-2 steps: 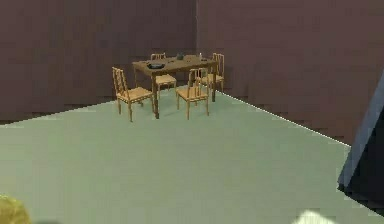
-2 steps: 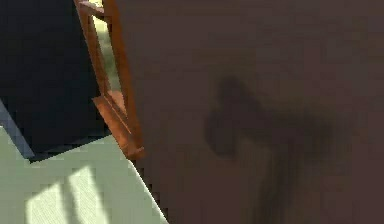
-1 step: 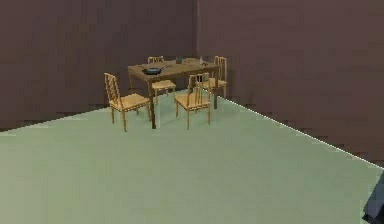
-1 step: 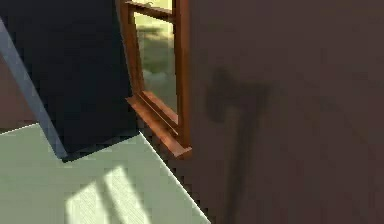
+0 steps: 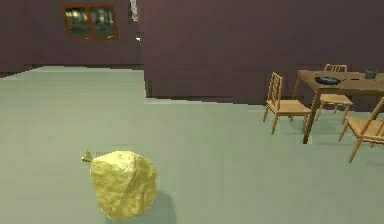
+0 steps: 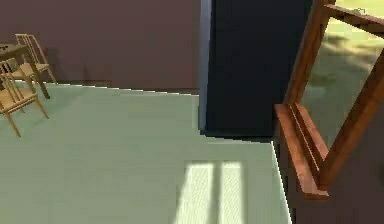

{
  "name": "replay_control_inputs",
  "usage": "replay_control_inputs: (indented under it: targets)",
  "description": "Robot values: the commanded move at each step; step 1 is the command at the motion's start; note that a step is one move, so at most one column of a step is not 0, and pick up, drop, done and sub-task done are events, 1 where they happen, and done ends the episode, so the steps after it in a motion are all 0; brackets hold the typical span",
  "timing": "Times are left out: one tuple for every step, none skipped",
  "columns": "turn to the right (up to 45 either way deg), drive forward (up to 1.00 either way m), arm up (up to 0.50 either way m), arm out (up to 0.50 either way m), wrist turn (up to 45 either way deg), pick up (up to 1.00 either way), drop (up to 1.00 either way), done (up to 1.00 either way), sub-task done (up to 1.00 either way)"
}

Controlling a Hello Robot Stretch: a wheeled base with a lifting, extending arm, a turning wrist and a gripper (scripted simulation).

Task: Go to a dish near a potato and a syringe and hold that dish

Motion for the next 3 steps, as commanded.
replay_control_inputs:
  targets:
    - [-42.0, 0.0, 0.0, 0.0, 0.0, 0.0, 0.0, 0.0, 0.0]
    - [0.0, 0.1, 0.0, 0.0, 0.0, 0.0, 0.0, 0.0, 0.0]
    - [-45.0, 0.0, 0.0, 0.0, 0.0, 0.0, 0.0, 0.0, 0.0]
